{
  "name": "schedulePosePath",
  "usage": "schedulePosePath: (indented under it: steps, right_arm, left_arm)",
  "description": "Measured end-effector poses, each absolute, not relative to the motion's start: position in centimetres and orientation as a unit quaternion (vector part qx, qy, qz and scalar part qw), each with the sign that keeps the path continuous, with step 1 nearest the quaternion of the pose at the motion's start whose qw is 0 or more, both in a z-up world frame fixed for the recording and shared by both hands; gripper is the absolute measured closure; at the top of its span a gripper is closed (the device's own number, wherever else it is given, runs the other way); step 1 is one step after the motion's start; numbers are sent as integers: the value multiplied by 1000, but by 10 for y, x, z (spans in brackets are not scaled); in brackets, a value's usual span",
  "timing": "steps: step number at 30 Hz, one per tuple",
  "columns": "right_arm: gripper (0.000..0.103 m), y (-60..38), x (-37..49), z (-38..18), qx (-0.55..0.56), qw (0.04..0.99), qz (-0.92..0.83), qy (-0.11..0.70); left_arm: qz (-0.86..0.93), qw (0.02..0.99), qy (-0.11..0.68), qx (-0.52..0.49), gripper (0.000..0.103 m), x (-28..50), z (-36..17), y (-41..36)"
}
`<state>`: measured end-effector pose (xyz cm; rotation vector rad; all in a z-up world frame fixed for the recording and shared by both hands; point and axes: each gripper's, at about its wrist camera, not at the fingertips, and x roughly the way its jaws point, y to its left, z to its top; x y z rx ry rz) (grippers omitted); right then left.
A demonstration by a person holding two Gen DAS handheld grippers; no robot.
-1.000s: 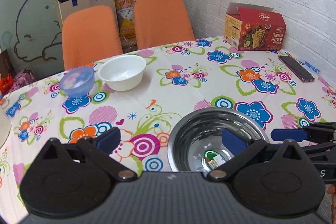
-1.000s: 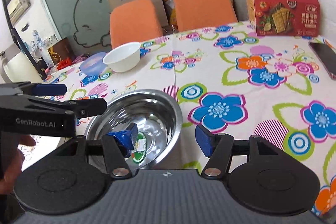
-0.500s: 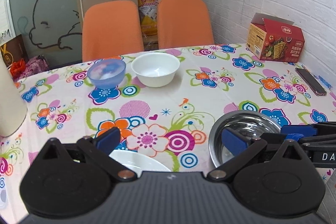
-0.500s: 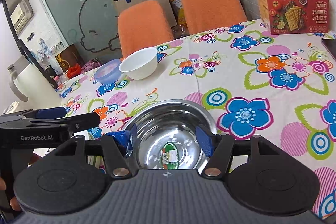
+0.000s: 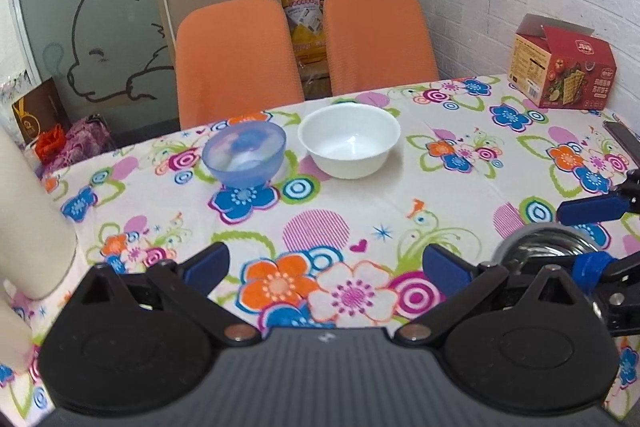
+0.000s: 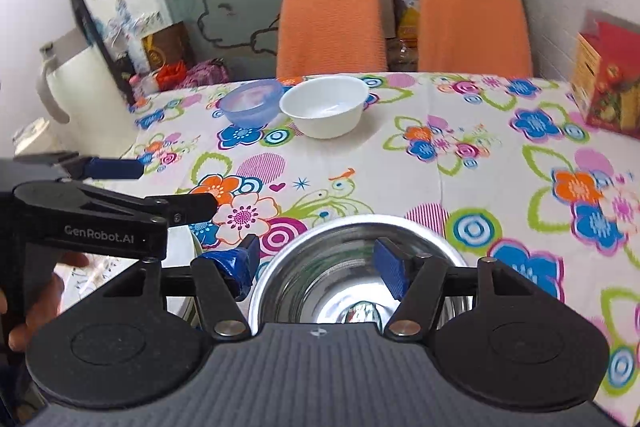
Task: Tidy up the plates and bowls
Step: 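Move the left gripper to the white ceramic bowl rim, then close the left gripper on the white bowl rim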
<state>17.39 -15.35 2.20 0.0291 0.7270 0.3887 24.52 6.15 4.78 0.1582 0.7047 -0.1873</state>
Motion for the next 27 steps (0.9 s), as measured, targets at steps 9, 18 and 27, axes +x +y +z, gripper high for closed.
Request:
schedulePosePath:
  steps: [9, 18, 27]
  right_arm:
    - [54, -147, 260, 59, -113, 906, 237, 330]
    - [54, -136, 352, 27, -133, 886, 274, 350]
    - [54, -123, 384, -15, -152, 857, 297, 392]
  left_arm:
    - [-117, 930, 331, 104, 1, 383, 88, 71]
    - [-209, 883, 388, 162, 1, 485, 44, 38]
    - [-272, 855, 392, 201, 1, 515, 28, 18]
